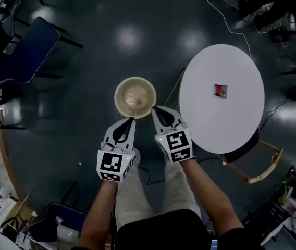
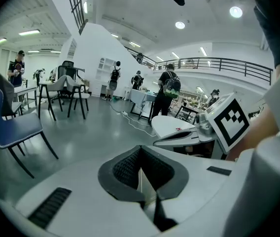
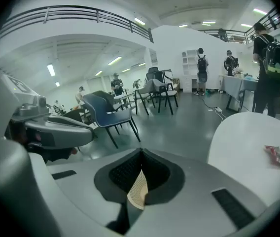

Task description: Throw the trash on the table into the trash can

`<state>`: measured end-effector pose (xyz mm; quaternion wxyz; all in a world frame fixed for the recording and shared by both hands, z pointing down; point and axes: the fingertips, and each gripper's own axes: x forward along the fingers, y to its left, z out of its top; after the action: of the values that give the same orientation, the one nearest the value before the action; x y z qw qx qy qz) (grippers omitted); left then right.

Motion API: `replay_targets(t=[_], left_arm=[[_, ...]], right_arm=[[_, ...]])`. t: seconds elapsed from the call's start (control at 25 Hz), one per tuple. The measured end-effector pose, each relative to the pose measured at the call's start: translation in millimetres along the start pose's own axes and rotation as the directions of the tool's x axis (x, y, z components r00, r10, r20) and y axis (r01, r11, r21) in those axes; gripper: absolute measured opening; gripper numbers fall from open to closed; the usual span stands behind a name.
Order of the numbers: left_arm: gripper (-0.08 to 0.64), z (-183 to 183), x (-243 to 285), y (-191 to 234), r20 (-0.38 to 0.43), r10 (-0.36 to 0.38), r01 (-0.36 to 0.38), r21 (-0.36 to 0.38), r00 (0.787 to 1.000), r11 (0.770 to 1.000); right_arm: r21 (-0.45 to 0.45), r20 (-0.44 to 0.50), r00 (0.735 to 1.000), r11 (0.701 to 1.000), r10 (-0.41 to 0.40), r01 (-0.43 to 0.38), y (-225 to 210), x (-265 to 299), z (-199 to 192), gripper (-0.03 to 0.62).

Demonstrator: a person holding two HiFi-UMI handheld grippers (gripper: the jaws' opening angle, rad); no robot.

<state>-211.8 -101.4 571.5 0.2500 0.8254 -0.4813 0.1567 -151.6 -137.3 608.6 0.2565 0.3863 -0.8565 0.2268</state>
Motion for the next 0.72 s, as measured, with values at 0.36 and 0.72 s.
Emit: replay_targets(t=[0.36,0.72], left_arm=[[0.009,44.0,7.4,-54.9,0.031,-0.047,0.046,0.045,0.998,0.998],[0.011,61.1,27.3,-102.5,0.015,-0.118,0.116,0.08,0.993,0.99]], right_arm=[[0.068,0.064,0.996,0.996,-0.056,0.052,-34.8,-68.7,20.1,0.02],[0.121,0.1,0.983,0.983,-0.151,0.139,-86.1,-112.0,18.6,0.02]])
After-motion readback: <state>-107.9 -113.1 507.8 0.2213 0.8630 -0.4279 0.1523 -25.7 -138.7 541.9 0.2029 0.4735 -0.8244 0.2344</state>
